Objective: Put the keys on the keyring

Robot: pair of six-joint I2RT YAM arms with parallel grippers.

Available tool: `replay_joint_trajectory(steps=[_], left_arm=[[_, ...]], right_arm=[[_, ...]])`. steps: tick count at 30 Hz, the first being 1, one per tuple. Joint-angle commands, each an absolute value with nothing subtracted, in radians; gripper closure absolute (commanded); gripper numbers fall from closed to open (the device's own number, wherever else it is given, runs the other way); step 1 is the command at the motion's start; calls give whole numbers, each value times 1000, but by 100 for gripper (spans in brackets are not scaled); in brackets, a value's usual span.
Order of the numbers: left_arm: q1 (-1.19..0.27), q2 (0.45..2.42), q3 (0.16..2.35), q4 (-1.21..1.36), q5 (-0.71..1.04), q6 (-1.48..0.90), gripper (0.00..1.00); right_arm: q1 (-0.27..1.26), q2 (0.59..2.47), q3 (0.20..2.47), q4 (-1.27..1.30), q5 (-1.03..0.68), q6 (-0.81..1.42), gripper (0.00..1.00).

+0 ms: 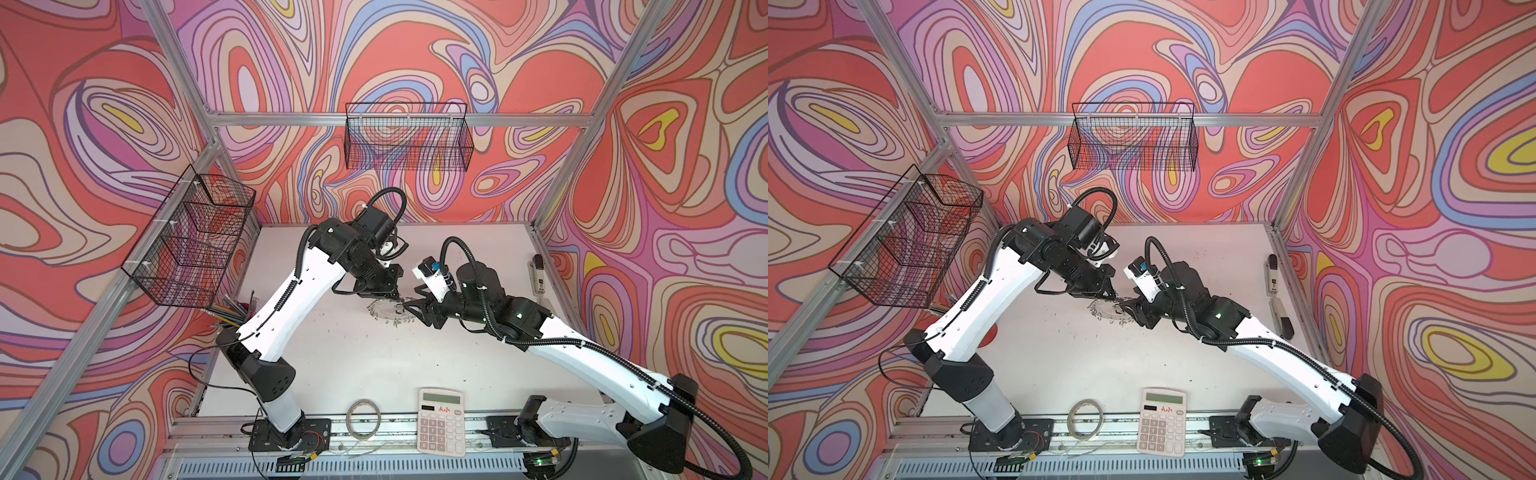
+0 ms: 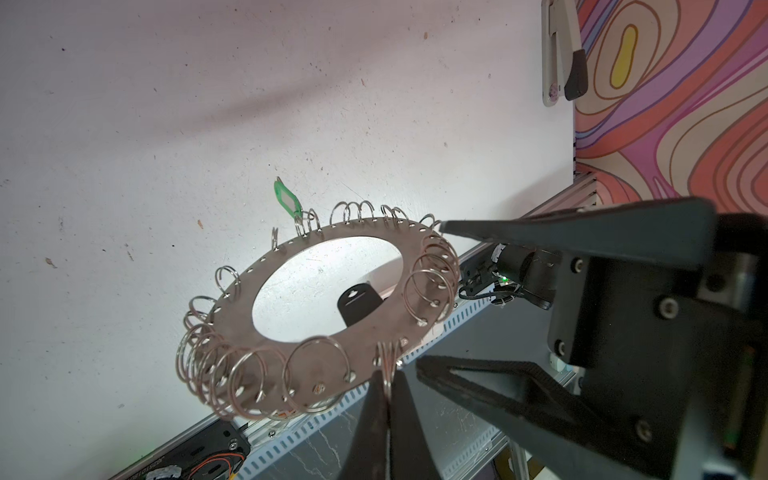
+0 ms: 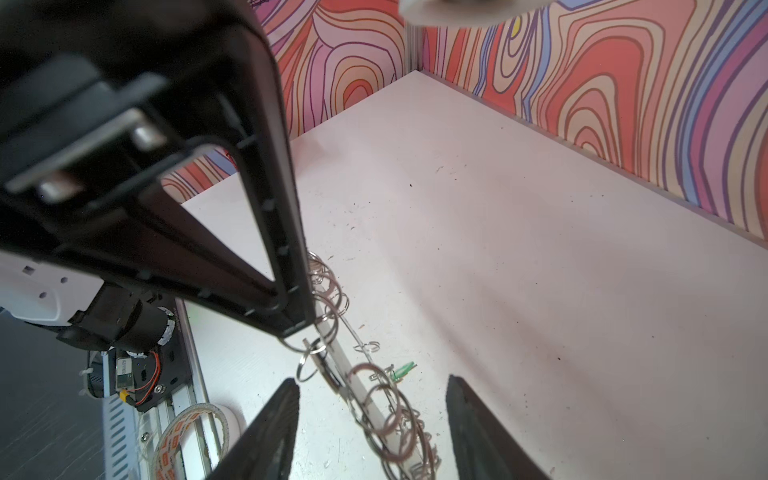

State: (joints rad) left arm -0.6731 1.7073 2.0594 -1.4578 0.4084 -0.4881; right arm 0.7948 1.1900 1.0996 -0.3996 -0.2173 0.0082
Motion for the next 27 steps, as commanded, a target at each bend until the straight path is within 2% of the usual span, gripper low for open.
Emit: replay_joint_trajectory(steps=[1,9,13,16,23,27], left_arm=[[-667,1715,2086,-1488,445,-470,100],[-667,1722,2085,-1470,465,-481,100],[-668,1721,2085,-1473,467,-480,100],[-668,1724,2083,-1487,465,-472,100],[-667,1728,2073,-1494,468,-460,100],[-668,1733,2071,-1493,471,-458,100]], right_arm=[[795,1193,1088,-354,-280,0,41],[795,1211,1049,-285,-287,23,41],[795,1236,1049,-305,-185,18,47],[794,1215,1024,-281,-116,29,56],[793,1163,984,-239,-111,35,70],[793,1152,971,-217,-147,41,89]])
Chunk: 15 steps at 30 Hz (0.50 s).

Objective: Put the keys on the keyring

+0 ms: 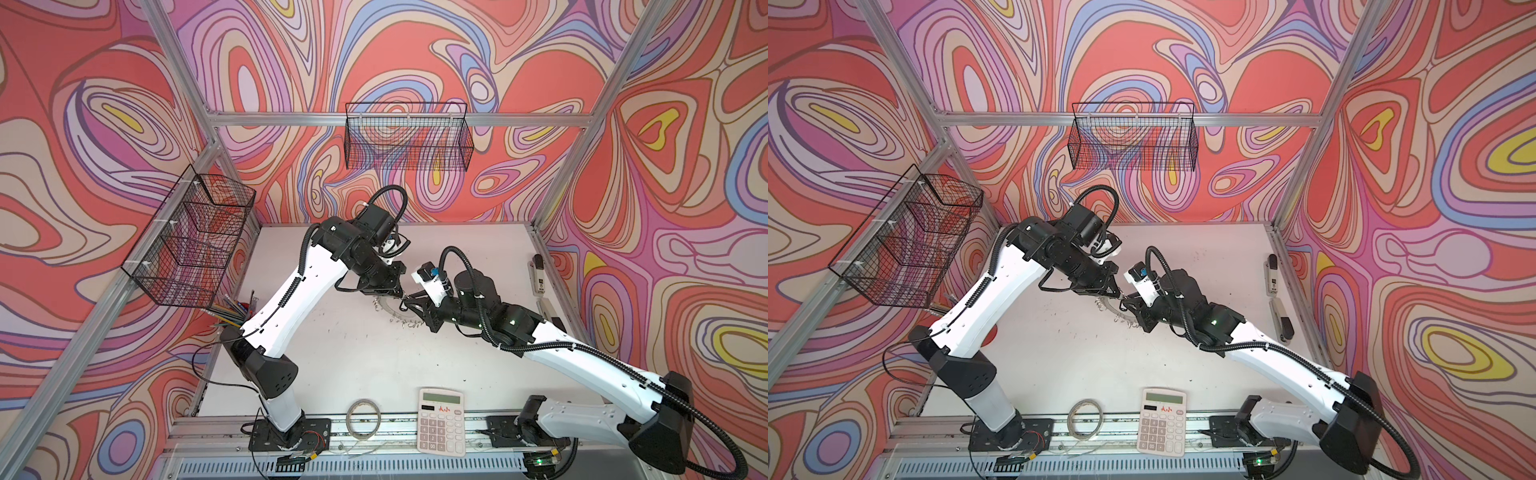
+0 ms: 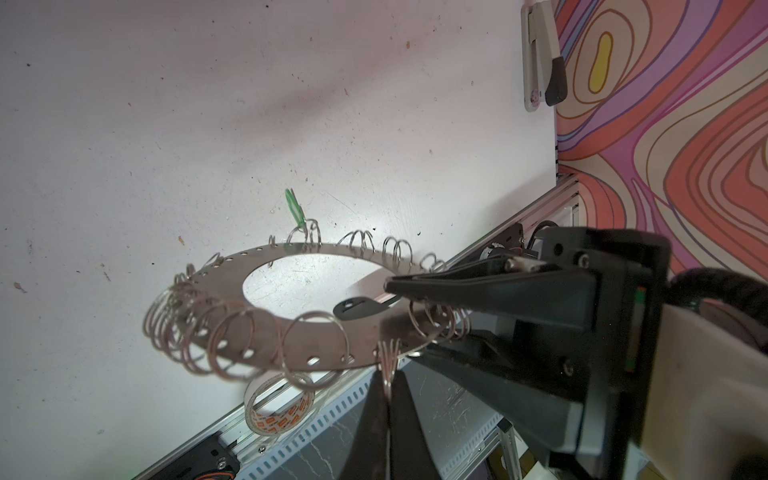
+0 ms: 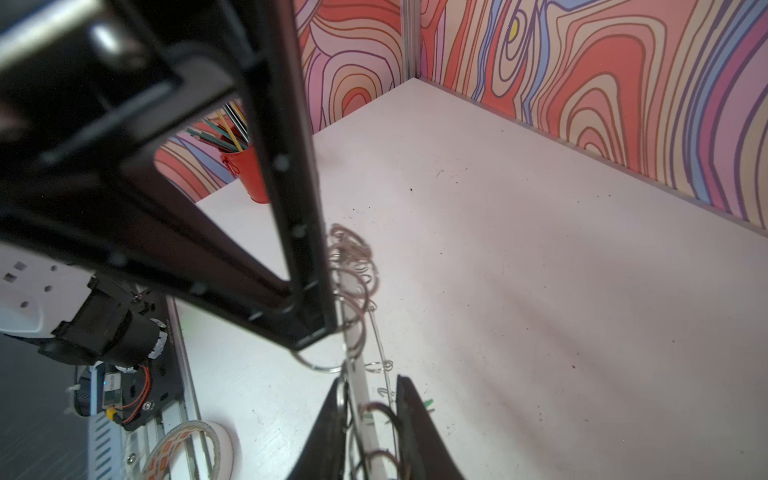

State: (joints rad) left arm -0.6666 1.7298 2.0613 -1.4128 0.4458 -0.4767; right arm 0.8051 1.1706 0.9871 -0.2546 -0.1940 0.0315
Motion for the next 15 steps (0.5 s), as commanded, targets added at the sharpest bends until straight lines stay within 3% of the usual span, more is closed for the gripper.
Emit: replay_joint_trajectory(steps=[1,3,15], left_arm=[[-668,1732,2071,-1491,472,-459,100],[-669,1733,2068,-1488,473,-457,100],[-735,1744,2075,-1491,390,-419,100]], right_arm=[[794,1152,971,-214,-155,42,92],[794,1155,971,-212,-175,46,100],[793,1147,944,-143,-261,90,100]])
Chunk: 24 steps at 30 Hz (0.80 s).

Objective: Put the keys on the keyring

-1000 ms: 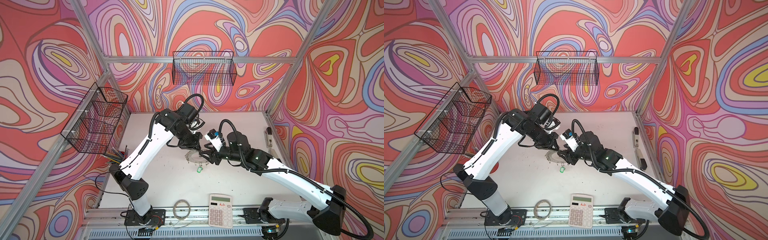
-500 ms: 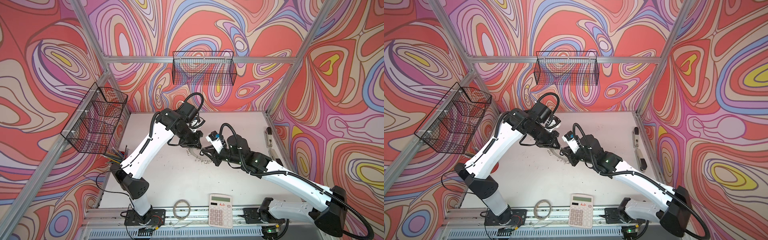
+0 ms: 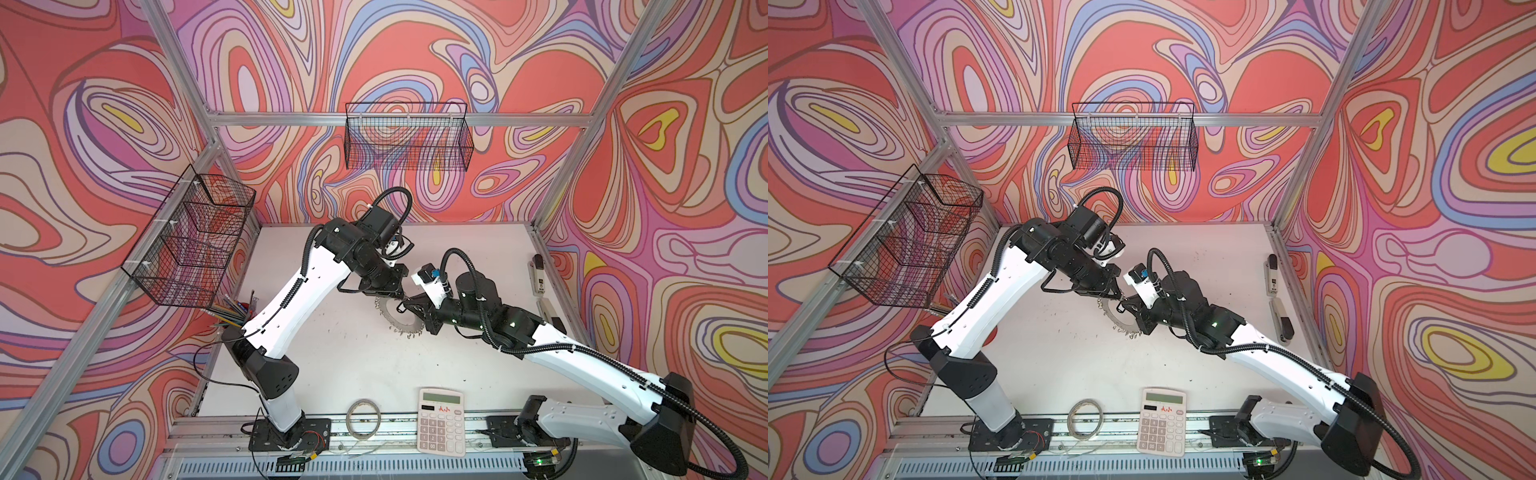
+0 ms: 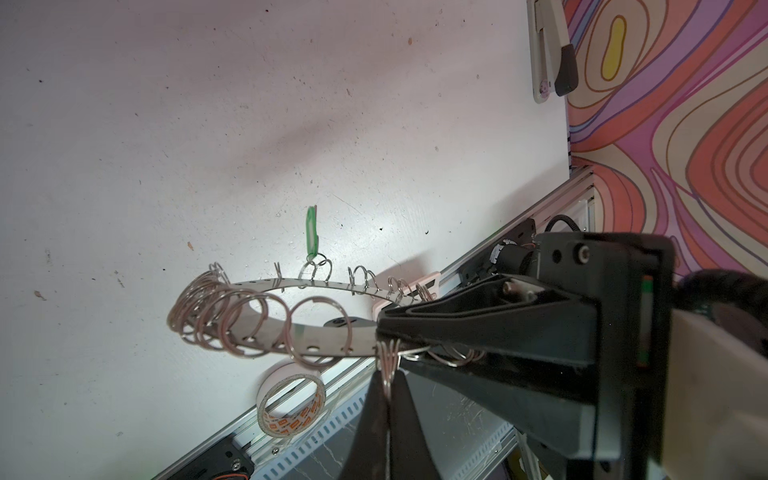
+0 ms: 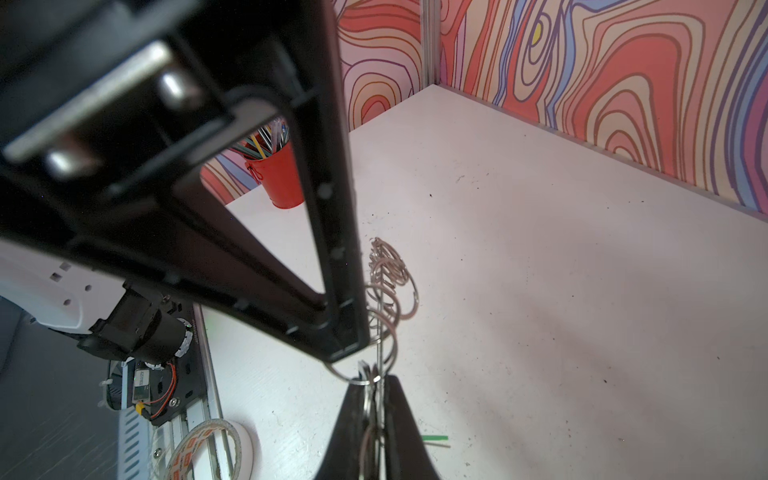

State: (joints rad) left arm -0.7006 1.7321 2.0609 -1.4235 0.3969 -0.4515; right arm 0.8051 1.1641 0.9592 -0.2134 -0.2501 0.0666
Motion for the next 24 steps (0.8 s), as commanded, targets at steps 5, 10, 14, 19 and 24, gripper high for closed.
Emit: replay_joint_trajectory(steps=[5,10,14,19,24], left_arm=[[-759,1738,2059,-1467,366,-407,100],[-772,1695,1982,-1391,352,-412,100],[-772,1670,1951,-1351,344,-416,100],[-753,1646,1958,-1322,329,-403,83],[-656,1535,1849,-1148,343,-428,62]], right_arm=[[793,1146,936,-106,-289,123,100],[793,1137,919,-63,-306,161,100],[793,1154,917,-47,-314,185,100],[793,1166,915,-48,-310,203,100],[752,1189,899,-19,-360,264,100]])
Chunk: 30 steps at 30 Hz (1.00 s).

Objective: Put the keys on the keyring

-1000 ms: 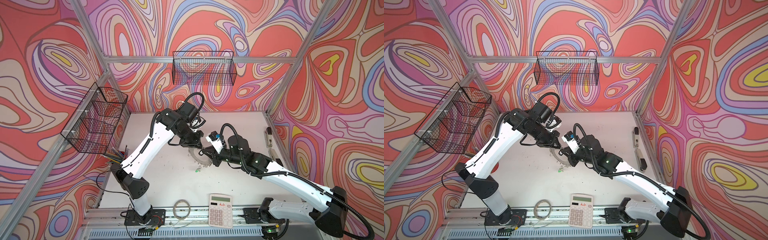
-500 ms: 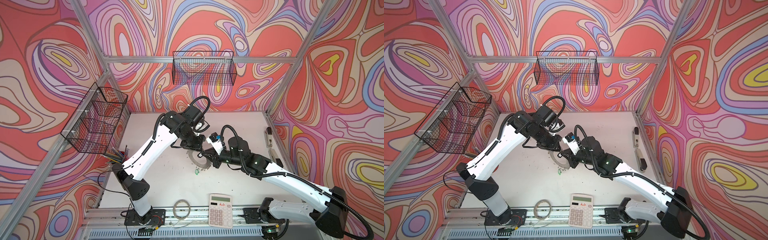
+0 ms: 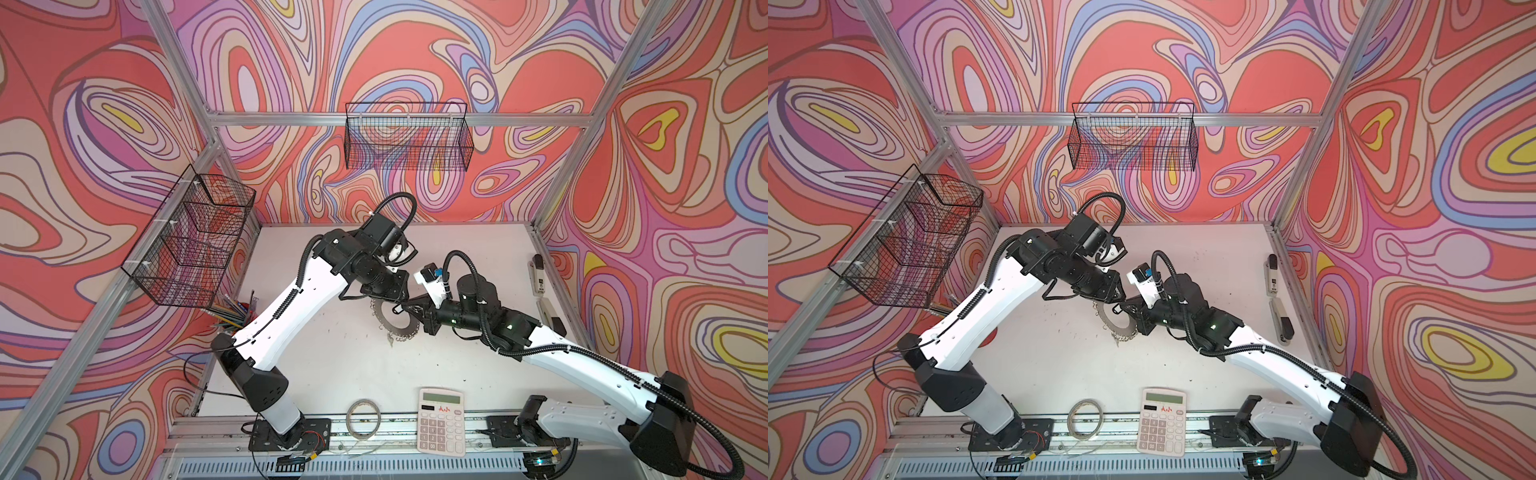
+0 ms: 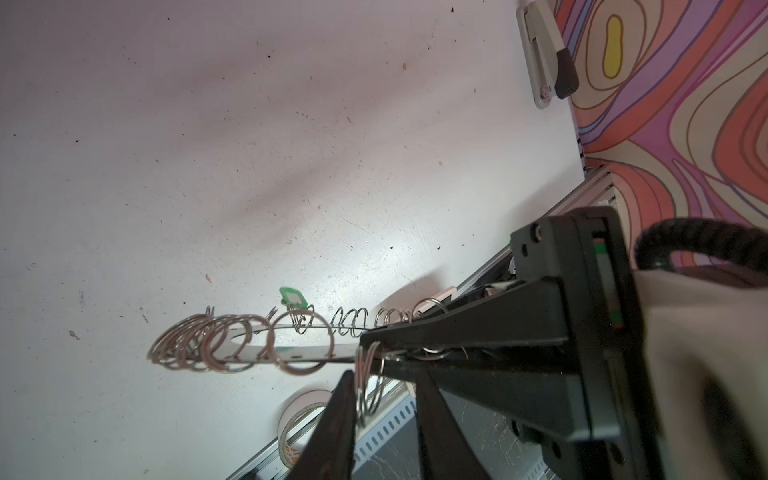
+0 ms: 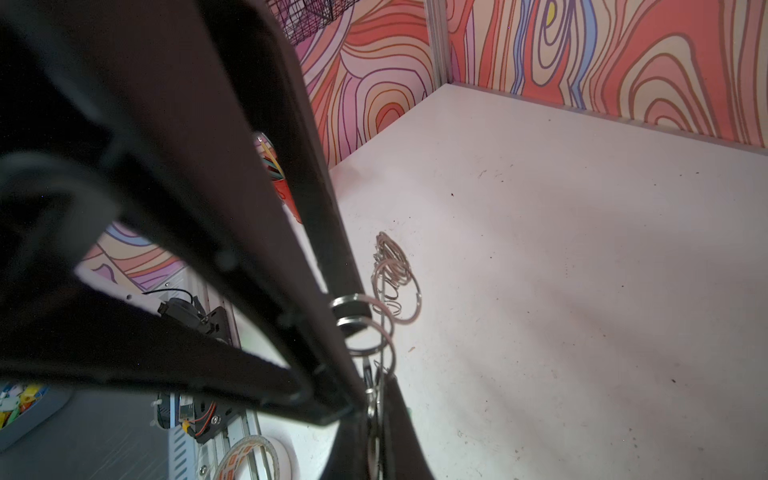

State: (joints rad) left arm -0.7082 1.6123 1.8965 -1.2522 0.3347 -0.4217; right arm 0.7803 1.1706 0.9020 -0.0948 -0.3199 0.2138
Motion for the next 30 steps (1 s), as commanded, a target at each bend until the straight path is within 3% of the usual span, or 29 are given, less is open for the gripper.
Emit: replay_joint_trajectory(steps=[1,4,10,22,30], left_arm=[[-629,1502,1806,-1096,344,-438,59],[-555,1414,1677,-974,347,-465,52],[-458,1280,1429,-762,348,-507,49],[-449,1230,1269,-699,354,-506,51],[-449,1197,1205,-665,377,-537,52]], right_arm=[[730,1200,898,-5,-392,290,100],[644,1233,858,100,-515,415,100],[521,1349,711,521,-666,754,100],[483,1705,551,1168,-596,1051,100],[414,1892,583,1222,-603,1045,100]])
